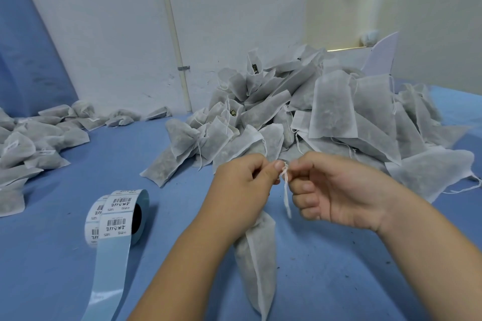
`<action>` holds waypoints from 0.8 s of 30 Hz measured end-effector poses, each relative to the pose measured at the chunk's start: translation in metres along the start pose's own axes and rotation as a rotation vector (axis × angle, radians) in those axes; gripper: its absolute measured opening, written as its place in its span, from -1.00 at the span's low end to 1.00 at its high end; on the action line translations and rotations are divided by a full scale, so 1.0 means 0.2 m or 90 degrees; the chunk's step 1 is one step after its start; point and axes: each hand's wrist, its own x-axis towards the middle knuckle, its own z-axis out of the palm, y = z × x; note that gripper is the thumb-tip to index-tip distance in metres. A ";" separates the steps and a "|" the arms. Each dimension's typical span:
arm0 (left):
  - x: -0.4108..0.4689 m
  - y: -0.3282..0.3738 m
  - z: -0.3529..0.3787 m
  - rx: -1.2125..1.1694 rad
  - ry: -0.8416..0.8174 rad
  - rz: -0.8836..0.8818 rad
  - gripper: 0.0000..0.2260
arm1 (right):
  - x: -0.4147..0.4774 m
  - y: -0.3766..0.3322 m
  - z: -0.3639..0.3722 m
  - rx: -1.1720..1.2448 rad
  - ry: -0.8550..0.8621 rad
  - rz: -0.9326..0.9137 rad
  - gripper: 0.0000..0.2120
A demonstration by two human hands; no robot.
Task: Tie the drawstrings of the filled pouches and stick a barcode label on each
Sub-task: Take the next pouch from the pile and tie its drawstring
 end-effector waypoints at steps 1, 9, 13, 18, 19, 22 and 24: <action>0.00 0.00 0.00 -0.011 -0.003 0.000 -0.71 | 0.00 0.00 0.00 -0.005 0.007 -0.004 -0.90; 0.00 0.00 0.00 -0.064 -0.019 -0.014 -0.67 | 0.02 0.02 0.01 -0.191 0.288 -0.132 -0.87; 0.01 0.00 0.00 -0.064 -0.016 -0.014 -0.67 | 0.01 0.01 0.00 -0.236 0.293 -0.201 -0.82; 0.00 -0.01 0.00 -0.043 -0.007 -0.005 -0.65 | -0.01 0.00 0.00 -0.245 0.214 -0.166 -0.86; 0.00 -0.01 0.00 -0.038 -0.005 -0.001 -0.66 | -0.02 0.01 0.00 -0.249 0.208 -0.160 -0.87; 0.00 -0.01 0.00 -0.028 -0.002 0.008 -0.68 | -0.02 0.02 0.00 -0.253 0.205 -0.148 -0.90; 0.00 -0.01 0.00 -0.025 0.001 0.014 -0.69 | -0.01 0.02 0.01 -0.237 0.192 -0.138 -0.91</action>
